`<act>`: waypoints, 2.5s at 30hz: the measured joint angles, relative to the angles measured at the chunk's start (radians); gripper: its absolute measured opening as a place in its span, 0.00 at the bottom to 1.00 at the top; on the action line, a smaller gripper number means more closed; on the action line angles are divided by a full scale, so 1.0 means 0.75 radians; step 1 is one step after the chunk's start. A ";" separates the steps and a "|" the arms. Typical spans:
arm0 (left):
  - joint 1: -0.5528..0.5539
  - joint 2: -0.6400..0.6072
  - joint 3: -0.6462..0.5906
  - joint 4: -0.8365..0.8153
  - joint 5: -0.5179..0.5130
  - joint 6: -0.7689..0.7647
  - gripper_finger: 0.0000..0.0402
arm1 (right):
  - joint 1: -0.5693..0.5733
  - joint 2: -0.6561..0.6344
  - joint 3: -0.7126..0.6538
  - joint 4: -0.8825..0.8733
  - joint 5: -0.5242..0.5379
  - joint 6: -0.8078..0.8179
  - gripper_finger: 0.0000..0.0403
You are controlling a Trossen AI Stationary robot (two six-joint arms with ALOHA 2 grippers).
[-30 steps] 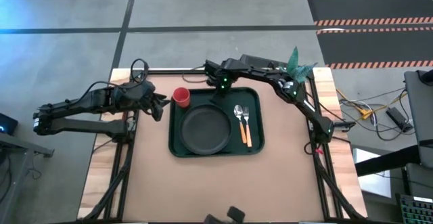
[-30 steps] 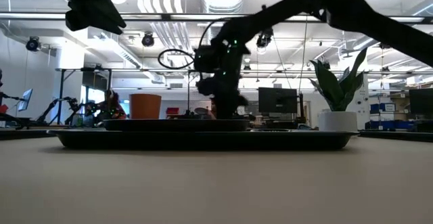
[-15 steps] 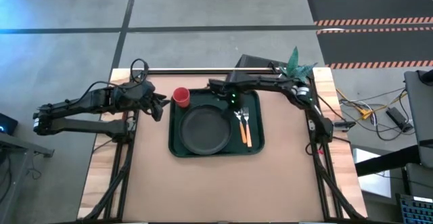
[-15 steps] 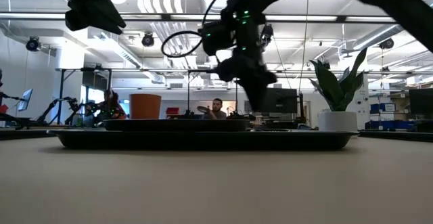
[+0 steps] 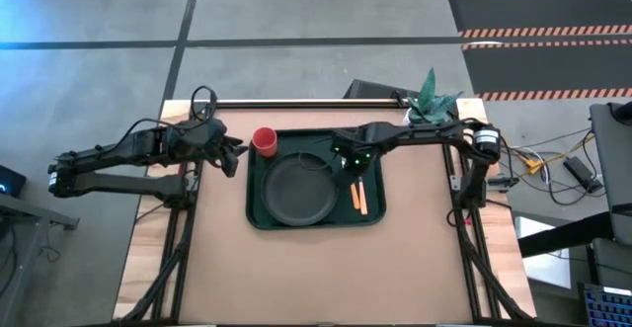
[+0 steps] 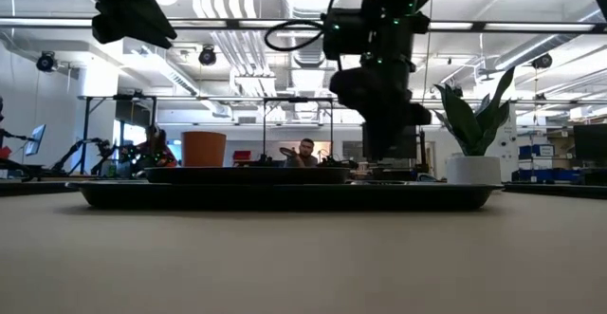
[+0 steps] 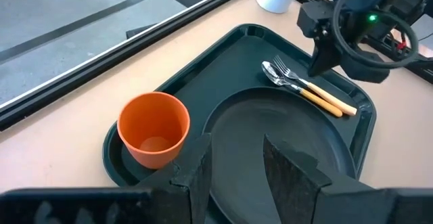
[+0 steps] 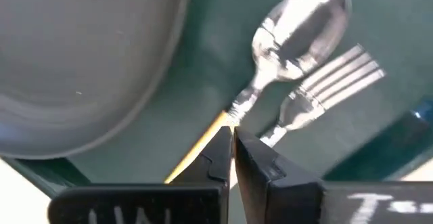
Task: Pick and place plate/cup/fork/spoon on tray
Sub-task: Adjust the orange spoon on the black tray
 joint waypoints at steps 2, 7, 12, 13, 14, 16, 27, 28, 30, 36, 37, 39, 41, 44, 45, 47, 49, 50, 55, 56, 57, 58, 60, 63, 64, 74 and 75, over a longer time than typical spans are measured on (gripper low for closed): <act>0.000 0.001 0.000 0.000 0.000 0.000 0.28 | 0.011 -0.012 -0.032 0.000 0.005 0.021 0.02; 0.000 0.006 0.000 0.001 0.000 -0.001 0.28 | 0.047 -0.013 -0.073 0.002 -0.001 0.047 0.02; 0.000 0.007 0.000 0.001 0.000 -0.001 0.28 | 0.071 -0.011 -0.076 0.008 0.010 0.059 0.02; 0.000 0.007 0.000 0.001 0.000 -0.001 0.28 | 0.074 -0.011 -0.076 0.009 0.010 0.062 0.02; 0.000 0.007 0.000 0.001 0.000 -0.001 0.28 | 0.076 -0.011 -0.076 0.010 0.010 0.063 0.02; 0.000 0.006 0.000 0.001 0.000 -0.001 0.28 | 0.079 -0.011 -0.083 0.028 0.014 0.061 0.02; 0.000 0.008 0.000 0.001 0.000 -0.002 0.28 | 0.079 -0.010 -0.192 0.115 0.013 0.083 0.02; 0.000 0.009 0.000 0.001 0.000 -0.002 0.28 | 0.079 -0.010 -0.199 0.122 0.013 0.085 0.02; 0.000 0.010 0.000 0.001 0.001 -0.002 0.28 | 0.079 -0.009 -0.206 0.142 0.014 0.085 0.02; 0.000 0.008 0.000 0.001 0.001 -0.002 0.28 | 0.079 -0.009 -0.219 0.236 0.011 0.093 0.02; 0.000 0.007 0.000 0.001 0.001 -0.002 0.28 | 0.081 -0.009 -0.221 0.253 0.011 0.096 0.02; 0.000 0.007 0.000 0.001 0.001 -0.002 0.28 | 0.084 -0.009 -0.230 0.295 0.011 0.104 0.02; 0.000 0.007 0.000 0.001 0.001 -0.002 0.28 | 0.088 -0.009 -0.240 0.311 0.010 0.111 0.02; 0.000 0.007 0.000 0.001 0.001 -0.002 0.28 | 0.091 -0.009 -0.249 0.313 0.010 0.115 0.02; 0.000 0.007 0.000 0.001 0.001 -0.002 0.28 | 0.091 -0.009 -0.253 0.312 0.010 0.115 0.02; 0.000 0.008 0.000 0.001 0.001 -0.001 0.28 | 0.091 -0.009 -0.258 0.312 0.010 0.114 0.02; 0.000 0.008 0.000 0.001 0.001 -0.001 0.28 | 0.090 -0.009 -0.259 0.312 0.011 0.113 0.02; 0.000 0.008 0.000 0.000 0.001 -0.001 0.28 | 0.090 -0.009 -0.259 0.312 0.011 0.110 0.02; 0.000 0.010 0.000 0.001 0.001 -0.001 0.28 | 0.090 -0.009 -0.255 0.306 0.014 0.101 0.02; 0.000 0.010 0.000 0.000 0.001 -0.001 0.28 | 0.090 -0.009 -0.255 0.305 0.014 0.101 0.02; 0.000 0.009 0.000 0.000 0.001 -0.001 0.28 | 0.090 -0.009 -0.256 0.306 0.014 0.101 0.02; 0.000 0.009 0.000 0.000 0.001 -0.001 0.28 | 0.090 -0.009 -0.257 0.305 0.014 0.101 0.02; 0.000 0.010 0.000 0.000 0.001 -0.001 0.28 | 0.090 -0.009 -0.259 0.296 0.014 0.100 0.02; 0.000 0.010 0.000 0.000 0.001 -0.001 0.28 | 0.090 -0.009 -0.259 0.270 0.036 0.091 0.02; 0.000 0.010 0.000 0.000 0.001 -0.001 0.28 | 0.090 -0.010 -0.259 0.265 0.042 0.091 0.02; 0.000 0.011 0.000 0.000 0.001 -0.001 0.28 | 0.090 -0.035 -0.252 0.257 0.050 0.091 0.02; 0.000 0.011 0.000 0.000 0.001 -0.001 0.28 | 0.090 -0.046 -0.252 0.257 0.050 0.091 0.02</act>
